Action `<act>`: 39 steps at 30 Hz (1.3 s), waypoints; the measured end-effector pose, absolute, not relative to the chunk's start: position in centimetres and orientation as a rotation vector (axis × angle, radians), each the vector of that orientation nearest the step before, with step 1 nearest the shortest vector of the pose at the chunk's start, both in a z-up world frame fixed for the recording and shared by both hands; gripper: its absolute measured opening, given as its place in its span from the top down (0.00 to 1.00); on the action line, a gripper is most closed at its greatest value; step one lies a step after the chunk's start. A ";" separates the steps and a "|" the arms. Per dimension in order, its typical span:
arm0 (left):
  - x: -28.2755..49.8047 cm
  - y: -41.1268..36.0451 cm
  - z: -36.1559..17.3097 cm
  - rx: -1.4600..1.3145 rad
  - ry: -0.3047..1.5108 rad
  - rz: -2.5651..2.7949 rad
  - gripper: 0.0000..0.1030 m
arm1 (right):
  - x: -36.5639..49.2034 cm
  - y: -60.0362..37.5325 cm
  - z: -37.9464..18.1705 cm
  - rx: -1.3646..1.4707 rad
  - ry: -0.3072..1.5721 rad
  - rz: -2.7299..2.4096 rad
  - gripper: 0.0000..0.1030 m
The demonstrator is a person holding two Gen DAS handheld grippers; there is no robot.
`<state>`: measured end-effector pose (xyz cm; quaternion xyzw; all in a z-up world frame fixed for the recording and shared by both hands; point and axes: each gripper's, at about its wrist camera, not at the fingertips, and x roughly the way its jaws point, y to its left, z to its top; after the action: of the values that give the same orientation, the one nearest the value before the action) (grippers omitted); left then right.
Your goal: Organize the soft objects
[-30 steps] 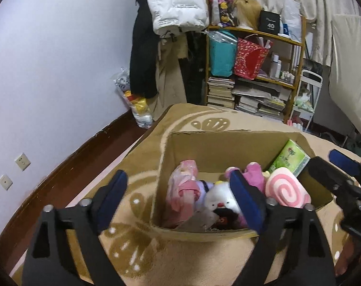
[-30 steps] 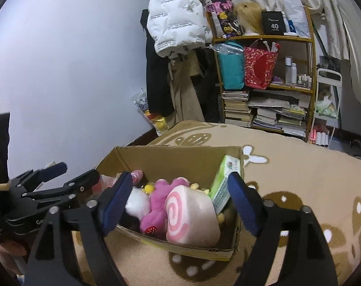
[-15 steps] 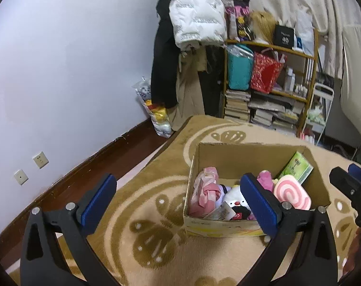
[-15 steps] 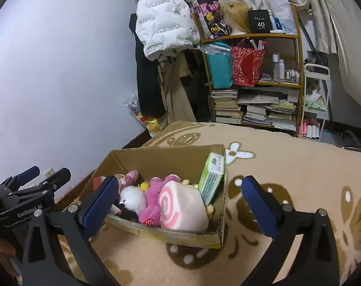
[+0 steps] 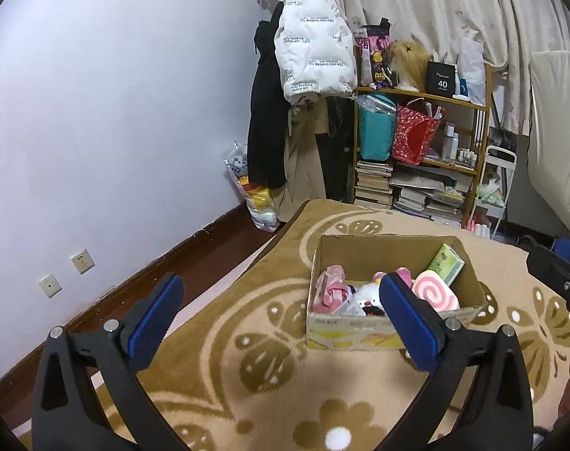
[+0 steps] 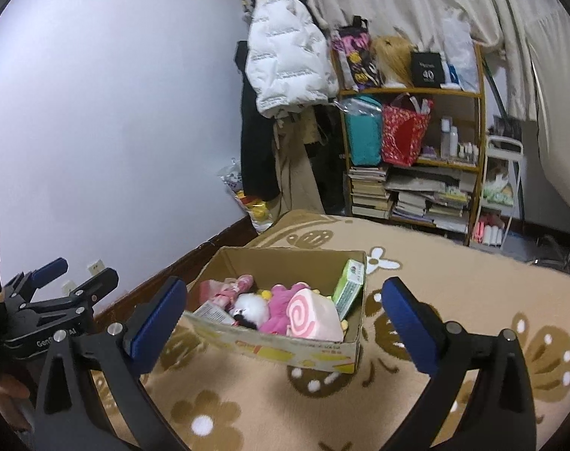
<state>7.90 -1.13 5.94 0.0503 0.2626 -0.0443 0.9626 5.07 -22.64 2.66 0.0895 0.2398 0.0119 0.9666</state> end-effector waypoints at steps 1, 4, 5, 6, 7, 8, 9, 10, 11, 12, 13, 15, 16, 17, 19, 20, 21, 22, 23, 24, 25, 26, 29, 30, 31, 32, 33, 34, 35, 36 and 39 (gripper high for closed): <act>7.4 -1.1 6.3 0.103 0.530 -0.092 0.00 | 4.6 -22.3 3.0 0.171 0.483 0.027 0.00; 5.7 -0.8 7.2 0.115 0.520 -0.102 0.00 | 2.9 -21.6 3.9 0.152 0.474 0.033 0.00; 5.2 -0.7 7.4 0.122 0.514 -0.100 0.00 | 2.5 -21.4 4.1 0.149 0.477 0.035 0.00; 4.3 -0.6 7.7 0.131 0.501 -0.093 0.00 | 2.0 -21.1 4.3 0.145 0.481 0.035 0.00; 3.8 -0.6 7.9 0.140 0.499 -0.091 0.00 | 1.4 -20.8 4.4 0.134 0.484 0.034 0.00; 3.2 -0.6 7.9 0.147 0.499 -0.092 0.00 | 0.9 -20.5 4.4 0.121 0.486 0.035 0.00; 2.6 -0.5 8.0 0.155 0.499 -0.096 0.00 | 0.3 -20.2 4.5 0.111 0.481 0.031 0.00; 1.8 -0.4 8.1 0.164 0.497 -0.095 0.00 | -0.3 -20.1 4.5 0.115 0.476 0.033 0.00; 1.0 -0.2 8.2 0.168 0.493 -0.094 0.00 | -0.7 -20.1 4.5 0.127 0.475 0.040 0.00; 0.6 -0.1 8.2 0.169 0.491 -0.094 0.00 | -1.2 -20.2 4.5 0.138 0.475 0.043 0.00; -0.1 0.0 8.3 0.165 0.487 -0.096 0.00 | -1.8 -20.1 4.5 0.139 0.470 0.035 0.00; -1.1 0.4 8.2 0.149 0.488 -0.110 0.00 | -2.8 -20.2 4.4 0.140 0.457 0.033 0.00; -1.5 0.5 8.2 0.143 0.488 -0.115 0.00 | -3.5 -20.3 4.3 0.144 0.443 0.034 0.00; -2.0 0.6 8.0 0.140 0.483 -0.113 0.00 | -3.9 -20.4 4.3 0.147 0.434 0.033 0.00; -3.0 0.9 7.7 0.135 0.460 -0.102 0.00 | -5.0 -20.7 4.0 0.157 0.410 0.030 0.00; -3.3 0.9 7.5 0.132 0.455 -0.099 0.00 | -5.4 -20.8 3.9 0.161 0.401 0.028 0.00; -3.6 1.0 7.2 0.125 0.450 -0.097 0.00 | -5.9 -21.0 3.6 0.166 0.392 0.024 0.00; -4.0 1.1 6.9 0.120 0.447 -0.103 0.00 | -6.2 -21.1 3.4 0.169 0.390 0.022 0.00; -4.1 1.1 6.8 0.120 0.444 -0.107 0.00 | -6.3 -21.2 3.3 0.173 0.390 0.021 0.00; -4.4 1.0 6.7 0.123 0.434 -0.113 0.00 | -6.6 -21.3 2.9 0.176 0.392 0.022 0.00; -4.5 1.1 6.6 0.124 0.427 -0.122 0.00 | -6.7 -21.5 2.8 0.173 0.394 0.018 0.00; -4.7 1.1 6.6 0.125 0.422 -0.130 0.00 | -6.8 -21.6 2.5 0.177 0.398 0.014 0.00; -5.0 1.1 6.1 0.114 0.414 -0.146 0.00 | -7.1 -22.1 1.5 0.195 0.418 0.001 0.00; -5.0 1.1 6.0 0.112 0.414 -0.145 0.00 | -7.2 -22.2 1.3 0.196 0.423 -0.001 0.00; -5.0 1.2 5.8 0.110 0.414 -0.139 0.00 | -7.3 -22.2 1.0 0.191 0.429 -0.005 0.00; -5.0 1.3 5.7 0.110 0.416 -0.135 0.00 | -7.4 -22.3 0.7 0.185 0.433 -0.012 0.00; -5.0 1.3 5.6 0.111 0.416 -0.132 0.00 | -7.4 -22.3 0.5 0.182 0.434 -0.015 0.00; -5.0 1.3 5.7 0.109 0.414 -0.131 0.00 | -7.5 -22.4 0.2 0.184 0.435 -0.016 0.00; -5.0 1.3 5.7 0.107 0.412 -0.132 0.00 | -7.5 -22.5 -0.2 0.189 0.438 -0.017 0.00; -5.0 1.3 5.6 0.108 0.413 -0.131 0.00 | -7.5 -22.5 -0.5 0.197 0.442 -0.017 0.00; -5.1 1.2 5.4 0.121 0.417 -0.129 0.00 | -7.5 -22.6 -0.9 0.197 0.445 -0.021 0.00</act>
<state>-5.10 1.21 5.39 0.0598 0.2066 -0.0637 0.9745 -7.48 -22.59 -0.87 0.0978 0.2205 -0.0103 0.9704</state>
